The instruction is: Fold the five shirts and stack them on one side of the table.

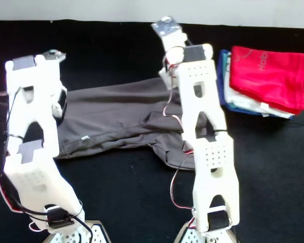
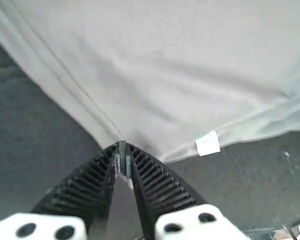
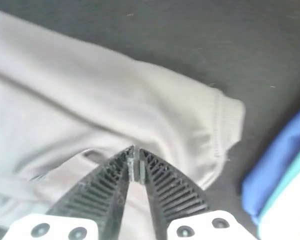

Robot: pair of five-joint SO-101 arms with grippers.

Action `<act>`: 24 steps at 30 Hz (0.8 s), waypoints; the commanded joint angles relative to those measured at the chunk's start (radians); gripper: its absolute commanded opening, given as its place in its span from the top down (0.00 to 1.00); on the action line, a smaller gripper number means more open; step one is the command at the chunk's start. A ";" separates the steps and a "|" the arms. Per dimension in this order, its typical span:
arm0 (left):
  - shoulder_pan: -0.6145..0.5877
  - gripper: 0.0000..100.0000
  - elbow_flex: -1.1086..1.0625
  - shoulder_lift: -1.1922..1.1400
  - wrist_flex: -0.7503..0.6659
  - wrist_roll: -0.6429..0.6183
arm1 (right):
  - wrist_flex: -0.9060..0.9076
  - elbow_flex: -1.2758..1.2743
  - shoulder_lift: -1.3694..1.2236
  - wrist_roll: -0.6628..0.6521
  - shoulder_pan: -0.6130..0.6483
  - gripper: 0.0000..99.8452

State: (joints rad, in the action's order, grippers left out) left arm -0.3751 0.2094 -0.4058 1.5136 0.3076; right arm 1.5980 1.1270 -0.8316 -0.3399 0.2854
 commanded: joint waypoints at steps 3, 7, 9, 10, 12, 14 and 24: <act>0.016 0.99 -0.308 0.134 -0.267 -0.008 | 0.015 0.041 -0.056 0.002 0.044 0.99; 0.010 0.99 -0.421 0.145 -0.394 -0.008 | 0.015 0.050 -0.148 0.005 0.050 0.99; 0.010 0.99 -0.460 0.143 -0.443 -0.008 | 0.013 0.050 -0.176 0.003 0.058 0.99; 0.010 0.99 -0.478 0.143 -0.468 -0.008 | 0.015 0.050 -0.180 0.005 0.062 0.99; 0.010 0.99 -0.510 0.143 -0.520 -0.008 | 0.035 0.050 -0.183 0.003 0.073 0.99; 0.010 0.99 -0.544 0.143 -0.565 -0.008 | 0.070 0.051 -0.180 0.003 0.087 0.99; 0.010 0.99 -0.561 0.142 -0.601 -0.008 | 0.168 0.039 -0.154 0.002 0.111 0.99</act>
State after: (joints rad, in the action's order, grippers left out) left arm -0.3736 -0.3506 -0.2677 0.9551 0.3046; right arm 1.7484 1.1362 -1.0280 -0.3399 0.3897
